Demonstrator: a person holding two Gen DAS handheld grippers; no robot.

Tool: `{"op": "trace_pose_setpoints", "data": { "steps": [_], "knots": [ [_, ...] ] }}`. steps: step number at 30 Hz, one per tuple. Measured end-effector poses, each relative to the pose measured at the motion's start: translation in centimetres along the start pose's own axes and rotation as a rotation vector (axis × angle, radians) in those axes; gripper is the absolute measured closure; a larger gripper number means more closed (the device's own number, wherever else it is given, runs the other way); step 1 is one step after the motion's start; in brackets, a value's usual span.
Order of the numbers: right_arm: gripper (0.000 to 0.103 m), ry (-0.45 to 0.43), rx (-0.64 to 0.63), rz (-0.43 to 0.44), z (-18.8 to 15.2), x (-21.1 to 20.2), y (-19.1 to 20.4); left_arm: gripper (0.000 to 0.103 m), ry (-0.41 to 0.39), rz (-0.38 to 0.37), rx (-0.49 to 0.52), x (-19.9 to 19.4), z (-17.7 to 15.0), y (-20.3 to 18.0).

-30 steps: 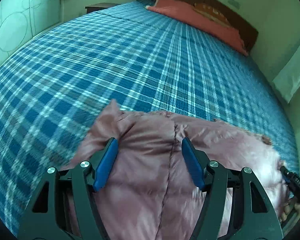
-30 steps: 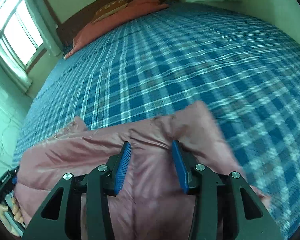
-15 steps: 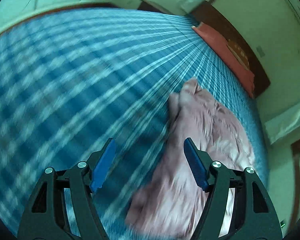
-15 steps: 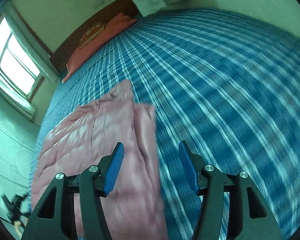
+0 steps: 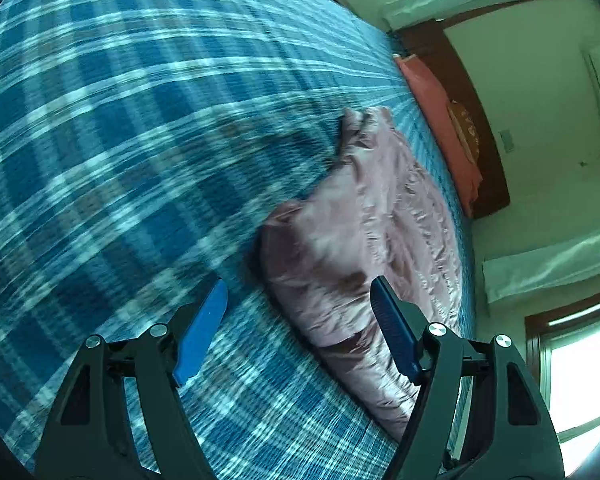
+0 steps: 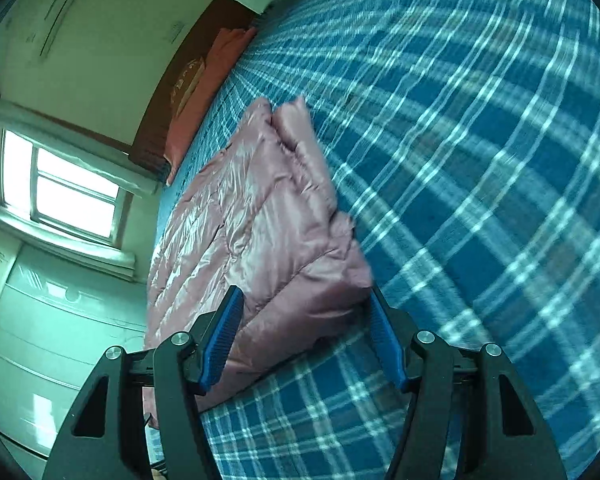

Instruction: Fold large clothes

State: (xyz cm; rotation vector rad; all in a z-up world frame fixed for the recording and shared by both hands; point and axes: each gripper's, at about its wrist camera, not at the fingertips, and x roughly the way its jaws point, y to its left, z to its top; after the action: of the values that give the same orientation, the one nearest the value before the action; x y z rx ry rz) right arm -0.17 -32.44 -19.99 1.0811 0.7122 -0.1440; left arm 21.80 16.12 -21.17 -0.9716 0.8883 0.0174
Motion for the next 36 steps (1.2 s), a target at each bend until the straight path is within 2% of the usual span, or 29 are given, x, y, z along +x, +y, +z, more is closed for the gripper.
{"op": "trace_pose_setpoints", "data": {
  "steps": [4, 8, 10, 12, 14, 15, 17, 19, 23, 36],
  "knots": [
    [0.041, -0.03, -0.002, -0.007, 0.3, 1.4, 0.8, 0.03, 0.003, -0.009, -0.014, 1.9, 0.5, -1.0],
    [0.041, -0.053, 0.021, 0.0, 1.1, 2.5, 0.6, 0.031, -0.019, -0.001, 0.02, 3.0, 0.3, -1.7],
    [0.043, -0.067, 0.022, -0.008, 1.5, 2.8, 0.7, 0.046, -0.02, 0.021, 0.038, 3.7, 0.3, -2.2],
    [0.05, -0.073, 0.01, -0.021, 1.8, 3.0, 0.8, 0.057, -0.019, 0.047, 0.055, 4.1, 0.4, -2.4],
    [0.067, -0.065, 0.009, -0.001, 1.9, 3.4, 0.8, 0.067, -0.015, 0.064, 0.08, 5.0, 0.5, -3.6],
    [0.07, -0.063, 0.008, 0.005, 2.0, 3.6, 0.9, 0.074, -0.013, 0.066, 0.095, 5.0, 0.5, -4.0],
    [0.08, -0.064, -0.006, 0.01, 2.1, 3.7, 1.4, 0.082, -0.017, 0.076, 0.121, 5.0, 0.4, -4.7],
    [0.084, -0.067, -0.01, 0.018, 2.0, 3.5, 1.6, 0.088, -0.028, 0.083, 0.157, 4.8, 0.2, -5.4],
    [0.087, -0.069, -0.007, 0.032, 1.6, 2.9, 1.8, 0.09, -0.034, 0.09, 0.186, 4.1, 0.1, -5.6],
    [0.088, -0.059, -0.005, 0.035, 1.3, 1.8, 1.4, 0.091, -0.027, 0.108, 0.198, 0.0, -2.3, -3.1]
  ]
}}
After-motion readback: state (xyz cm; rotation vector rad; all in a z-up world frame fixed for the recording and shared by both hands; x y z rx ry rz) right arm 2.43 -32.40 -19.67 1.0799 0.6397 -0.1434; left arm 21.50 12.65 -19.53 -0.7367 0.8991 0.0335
